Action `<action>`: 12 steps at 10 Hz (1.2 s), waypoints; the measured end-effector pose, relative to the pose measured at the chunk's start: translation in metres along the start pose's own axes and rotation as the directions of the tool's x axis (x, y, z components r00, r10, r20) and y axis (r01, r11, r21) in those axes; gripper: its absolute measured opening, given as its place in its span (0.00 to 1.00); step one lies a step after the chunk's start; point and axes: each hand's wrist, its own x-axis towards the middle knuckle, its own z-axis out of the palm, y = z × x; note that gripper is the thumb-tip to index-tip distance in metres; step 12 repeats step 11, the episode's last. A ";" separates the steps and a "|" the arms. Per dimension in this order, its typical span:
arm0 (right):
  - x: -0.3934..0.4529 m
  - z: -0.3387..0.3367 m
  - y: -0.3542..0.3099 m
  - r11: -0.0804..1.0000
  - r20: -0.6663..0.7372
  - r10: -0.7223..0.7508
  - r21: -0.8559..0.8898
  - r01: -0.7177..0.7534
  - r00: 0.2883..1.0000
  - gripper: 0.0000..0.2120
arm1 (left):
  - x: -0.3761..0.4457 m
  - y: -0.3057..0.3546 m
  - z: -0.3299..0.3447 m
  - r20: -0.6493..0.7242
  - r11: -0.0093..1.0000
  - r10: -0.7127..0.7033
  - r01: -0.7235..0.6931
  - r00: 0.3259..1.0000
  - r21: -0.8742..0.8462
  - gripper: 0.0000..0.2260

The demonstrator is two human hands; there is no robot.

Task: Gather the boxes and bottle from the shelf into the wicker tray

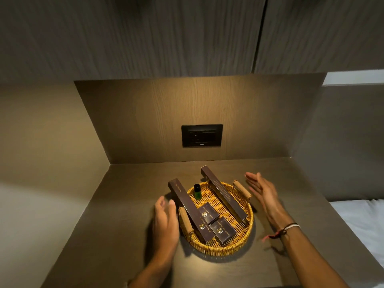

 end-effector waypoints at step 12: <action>-0.090 0.066 -0.016 0.847 -0.038 -0.234 -0.499 0.184 0.972 0.35 | 0.023 0.021 -0.032 0.200 0.908 0.171 -0.233 0.965 0.348 0.33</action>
